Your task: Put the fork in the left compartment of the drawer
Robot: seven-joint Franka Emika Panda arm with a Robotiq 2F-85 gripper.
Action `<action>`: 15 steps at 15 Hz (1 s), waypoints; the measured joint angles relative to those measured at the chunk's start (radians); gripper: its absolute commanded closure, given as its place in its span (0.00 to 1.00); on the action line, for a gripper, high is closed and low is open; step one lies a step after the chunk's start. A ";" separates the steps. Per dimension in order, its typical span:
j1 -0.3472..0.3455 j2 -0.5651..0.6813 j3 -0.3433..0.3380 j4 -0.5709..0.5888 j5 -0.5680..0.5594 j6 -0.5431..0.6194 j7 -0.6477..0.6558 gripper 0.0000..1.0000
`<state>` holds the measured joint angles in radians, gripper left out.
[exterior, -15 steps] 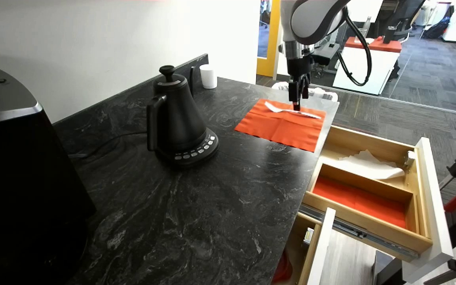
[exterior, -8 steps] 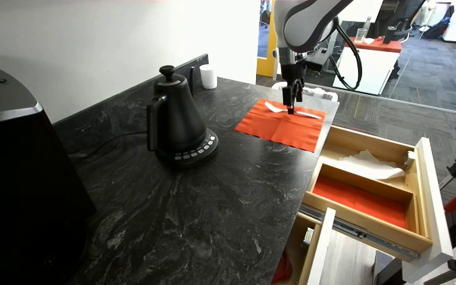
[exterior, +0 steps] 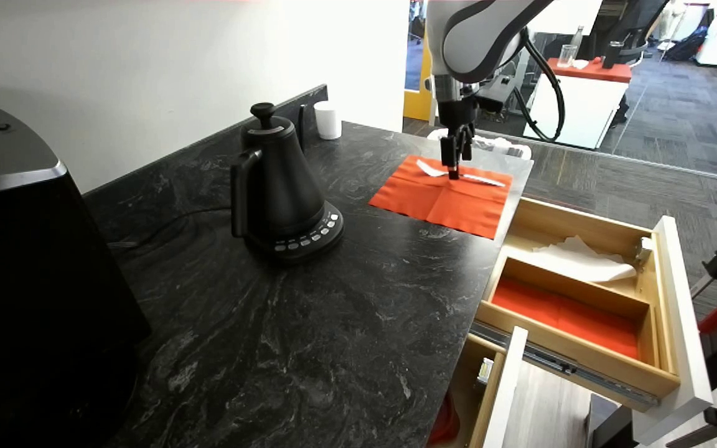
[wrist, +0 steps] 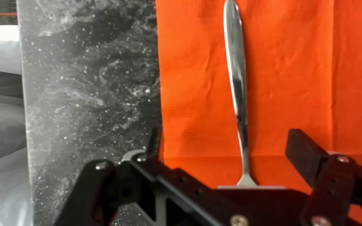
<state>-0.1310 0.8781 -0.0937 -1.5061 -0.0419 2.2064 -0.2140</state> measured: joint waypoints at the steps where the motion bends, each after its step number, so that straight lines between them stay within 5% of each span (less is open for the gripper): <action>1: 0.000 0.000 0.001 0.002 0.000 -0.001 0.000 0.33; 10: -0.001 0.003 0.006 0.029 0.000 -0.062 0.000 0.93; 12: -0.002 0.007 0.006 0.039 0.000 -0.078 0.000 1.00; 15: -0.004 0.020 0.006 0.064 0.000 -0.097 0.000 0.97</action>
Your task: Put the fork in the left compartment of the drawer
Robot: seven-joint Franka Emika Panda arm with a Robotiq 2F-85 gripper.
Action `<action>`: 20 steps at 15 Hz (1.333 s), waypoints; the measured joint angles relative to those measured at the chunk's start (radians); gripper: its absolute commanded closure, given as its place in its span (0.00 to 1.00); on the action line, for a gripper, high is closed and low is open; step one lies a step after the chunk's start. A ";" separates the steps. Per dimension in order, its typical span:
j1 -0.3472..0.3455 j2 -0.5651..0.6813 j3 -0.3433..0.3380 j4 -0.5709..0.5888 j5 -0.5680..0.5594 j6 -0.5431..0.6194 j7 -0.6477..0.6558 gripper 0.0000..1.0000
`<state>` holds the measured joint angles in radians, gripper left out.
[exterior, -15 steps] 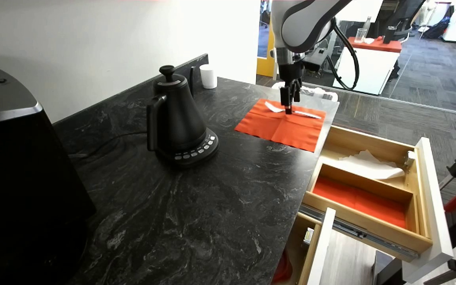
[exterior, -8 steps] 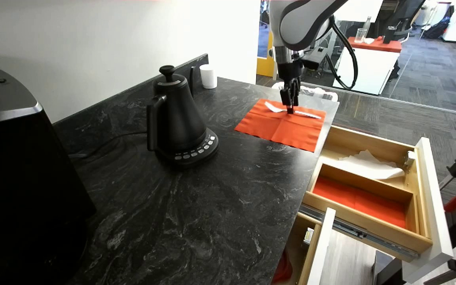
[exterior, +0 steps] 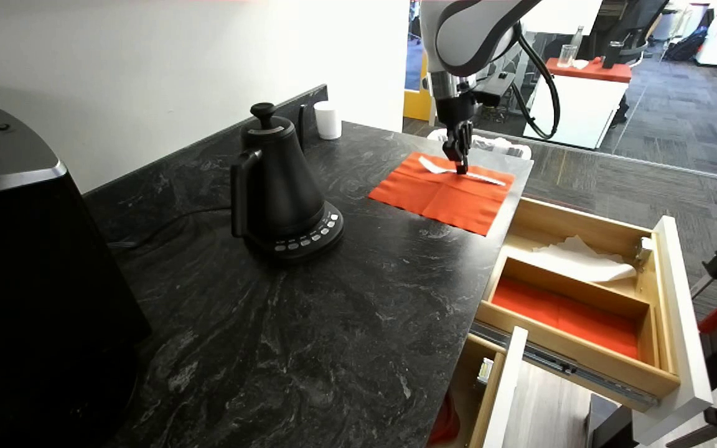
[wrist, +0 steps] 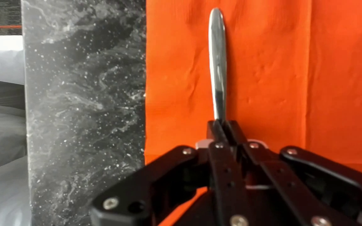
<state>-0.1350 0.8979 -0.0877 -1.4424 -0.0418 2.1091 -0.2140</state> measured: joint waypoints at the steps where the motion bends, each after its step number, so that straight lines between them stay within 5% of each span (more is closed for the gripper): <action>1: -0.001 0.004 0.000 0.009 0.000 -0.009 0.000 0.97; 14: -0.002 0.015 0.004 0.073 0.000 -0.060 0.000 0.97; 20: 0.000 0.004 0.012 0.106 0.017 -0.256 0.029 0.98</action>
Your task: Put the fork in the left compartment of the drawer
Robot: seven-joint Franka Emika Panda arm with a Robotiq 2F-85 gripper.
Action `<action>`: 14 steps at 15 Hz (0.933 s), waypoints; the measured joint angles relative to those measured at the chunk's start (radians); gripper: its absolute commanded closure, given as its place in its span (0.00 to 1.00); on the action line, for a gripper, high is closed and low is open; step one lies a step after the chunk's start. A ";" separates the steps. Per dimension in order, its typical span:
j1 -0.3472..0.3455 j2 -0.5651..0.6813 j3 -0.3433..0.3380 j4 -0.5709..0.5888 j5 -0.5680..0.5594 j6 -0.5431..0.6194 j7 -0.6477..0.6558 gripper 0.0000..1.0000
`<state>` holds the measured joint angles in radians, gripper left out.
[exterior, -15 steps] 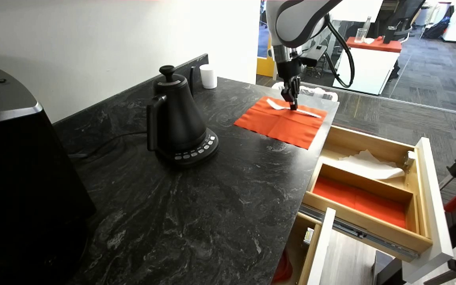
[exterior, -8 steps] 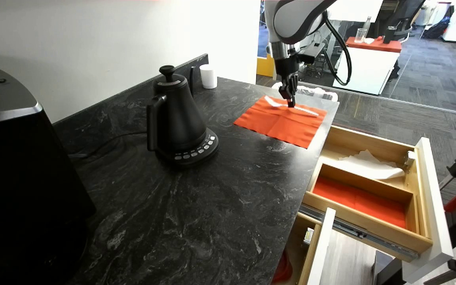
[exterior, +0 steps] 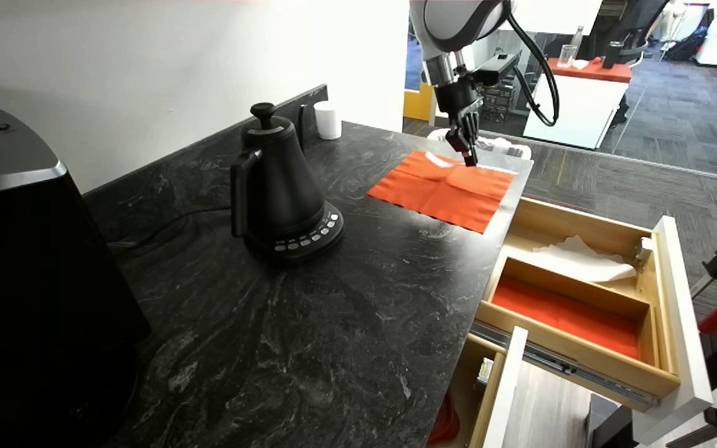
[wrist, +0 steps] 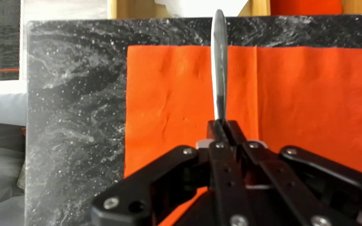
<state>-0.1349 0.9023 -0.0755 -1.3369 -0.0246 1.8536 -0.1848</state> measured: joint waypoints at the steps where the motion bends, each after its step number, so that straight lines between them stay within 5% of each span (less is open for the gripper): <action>1: 0.000 -0.002 0.004 0.003 0.003 -0.025 0.012 0.98; 10: 0.012 -0.026 0.020 -0.007 0.032 -0.073 0.106 0.98; 14: 0.012 -0.100 0.018 -0.113 0.033 -0.052 0.108 0.98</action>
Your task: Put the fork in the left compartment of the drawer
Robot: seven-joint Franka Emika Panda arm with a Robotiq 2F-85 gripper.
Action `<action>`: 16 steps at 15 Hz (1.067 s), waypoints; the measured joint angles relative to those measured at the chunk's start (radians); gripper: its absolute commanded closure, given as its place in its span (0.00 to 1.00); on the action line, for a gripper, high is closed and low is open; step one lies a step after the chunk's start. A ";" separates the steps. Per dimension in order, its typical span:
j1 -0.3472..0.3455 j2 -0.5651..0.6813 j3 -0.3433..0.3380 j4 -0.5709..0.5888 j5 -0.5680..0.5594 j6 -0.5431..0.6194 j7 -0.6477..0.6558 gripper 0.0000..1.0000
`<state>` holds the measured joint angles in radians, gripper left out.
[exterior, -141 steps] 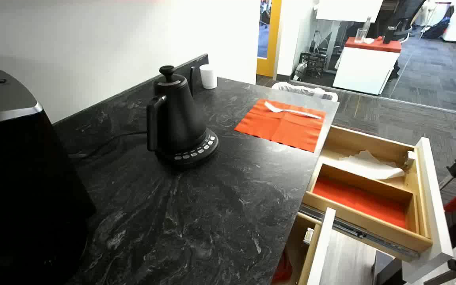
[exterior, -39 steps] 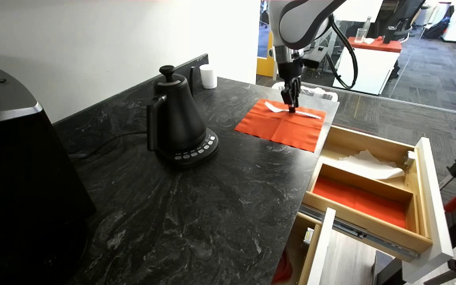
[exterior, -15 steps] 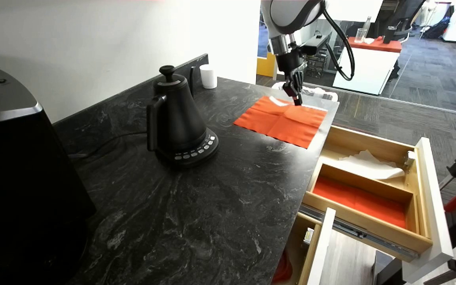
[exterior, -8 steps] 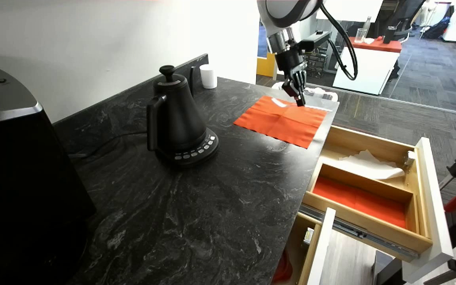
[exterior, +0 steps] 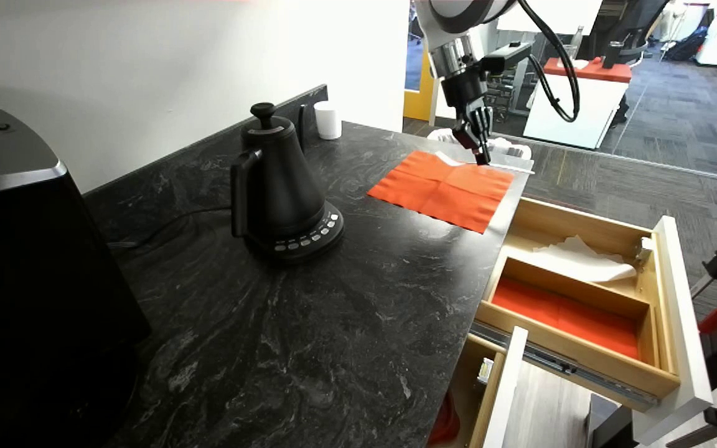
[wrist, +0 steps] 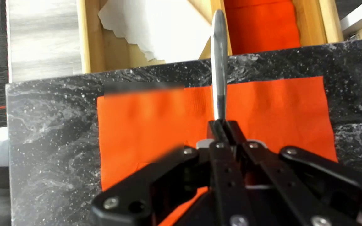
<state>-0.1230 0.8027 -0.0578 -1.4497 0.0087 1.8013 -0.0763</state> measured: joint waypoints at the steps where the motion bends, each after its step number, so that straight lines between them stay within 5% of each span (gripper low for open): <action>1: 0.000 -0.027 0.000 -0.041 0.003 0.006 0.000 0.98; 16: 0.050 -0.422 0.039 -0.759 0.041 0.212 0.002 0.98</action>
<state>-0.0726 0.3810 -0.0187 -2.2085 0.0500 2.0133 -0.0739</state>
